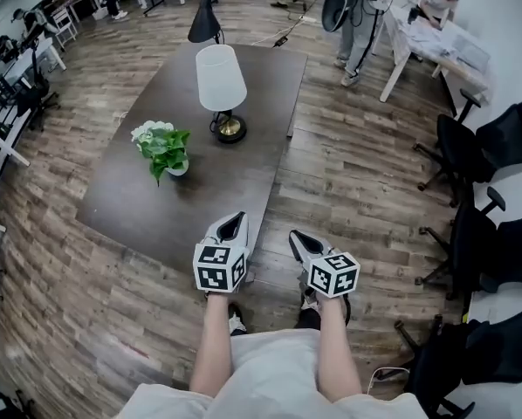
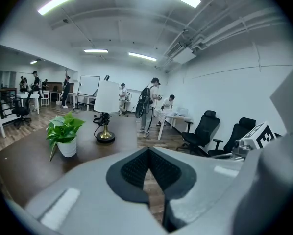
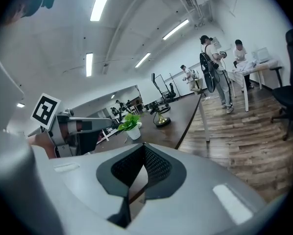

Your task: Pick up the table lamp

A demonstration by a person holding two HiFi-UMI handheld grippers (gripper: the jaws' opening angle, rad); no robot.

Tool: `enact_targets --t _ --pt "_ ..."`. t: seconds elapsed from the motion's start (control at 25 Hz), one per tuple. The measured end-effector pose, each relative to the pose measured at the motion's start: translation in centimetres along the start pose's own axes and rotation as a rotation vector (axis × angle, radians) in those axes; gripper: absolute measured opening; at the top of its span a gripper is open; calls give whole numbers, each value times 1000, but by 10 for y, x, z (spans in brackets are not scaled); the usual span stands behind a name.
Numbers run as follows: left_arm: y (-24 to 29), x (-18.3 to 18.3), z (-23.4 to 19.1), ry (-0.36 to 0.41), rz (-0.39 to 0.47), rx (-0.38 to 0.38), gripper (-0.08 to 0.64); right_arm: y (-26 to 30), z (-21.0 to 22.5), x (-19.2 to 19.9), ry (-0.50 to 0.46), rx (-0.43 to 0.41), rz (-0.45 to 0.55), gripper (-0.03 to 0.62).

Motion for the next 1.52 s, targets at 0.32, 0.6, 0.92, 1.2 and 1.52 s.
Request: enact_targets --t 0.32,0.6,0.92,1.2,1.52 --pt "38 -7 42 26 -39 -47 0 -4 70 -33 -43 -30 -41 26" --pt "56 -25 67 47 12 -122 0 -12 119 -98 -70 -70 43 26" --pt "47 -19 93 19 46 -232 0 -27 148 -112 -175 -82 -12 26" --pt "23 -14 97 18 47 -307 0 -23 143 -104 -192 -139 -44 26" --pt "33 -11 100 -5 39 -297 0 -41 160 -99 -202 -109 -56 26"
Point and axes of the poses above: the fingertips, and each gripper's own axes: y forward along the fingers, z to its right, x out of its underside, the point moved 3 cm from there along -y, backward along the fingers, and after that the axes turned 6 degrees about z, right-handed, at the moved point
